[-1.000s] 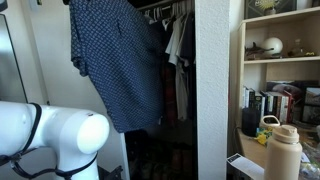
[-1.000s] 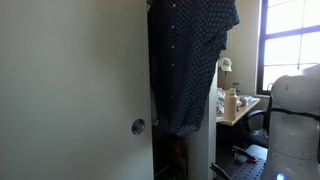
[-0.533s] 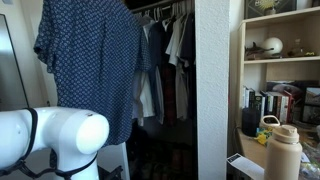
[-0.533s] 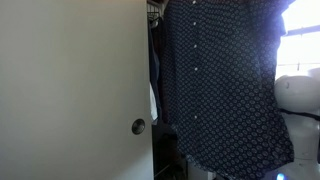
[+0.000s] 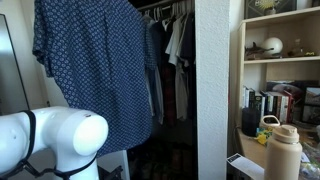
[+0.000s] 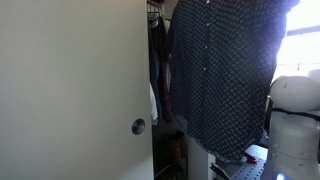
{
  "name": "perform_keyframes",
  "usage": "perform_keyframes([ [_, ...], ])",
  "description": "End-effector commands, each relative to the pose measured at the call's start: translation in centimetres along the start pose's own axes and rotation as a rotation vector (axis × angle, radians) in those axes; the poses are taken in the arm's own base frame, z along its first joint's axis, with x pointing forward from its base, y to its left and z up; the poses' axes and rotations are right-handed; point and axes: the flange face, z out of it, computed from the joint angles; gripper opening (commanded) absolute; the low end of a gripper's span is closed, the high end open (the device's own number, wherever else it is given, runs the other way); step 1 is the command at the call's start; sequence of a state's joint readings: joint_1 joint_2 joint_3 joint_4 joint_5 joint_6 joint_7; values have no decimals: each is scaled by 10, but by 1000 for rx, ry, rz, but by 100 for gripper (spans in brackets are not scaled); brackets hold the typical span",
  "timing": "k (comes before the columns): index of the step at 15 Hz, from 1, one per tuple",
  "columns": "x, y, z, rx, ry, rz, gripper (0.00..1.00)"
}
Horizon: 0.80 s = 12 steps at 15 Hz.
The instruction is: Move the hanger with the black and white shirt to the right
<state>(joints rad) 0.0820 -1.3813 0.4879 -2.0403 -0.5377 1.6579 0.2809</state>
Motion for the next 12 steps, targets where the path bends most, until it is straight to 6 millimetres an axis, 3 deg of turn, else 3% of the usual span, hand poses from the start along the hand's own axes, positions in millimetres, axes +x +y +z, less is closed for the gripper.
perform_keyframes([
  [1,7,-2,11,-9,8,-19,2],
  [5,16,-7,39,3,32,-46,2],
  [12,49,-11,108,63,89,-105,2],
])
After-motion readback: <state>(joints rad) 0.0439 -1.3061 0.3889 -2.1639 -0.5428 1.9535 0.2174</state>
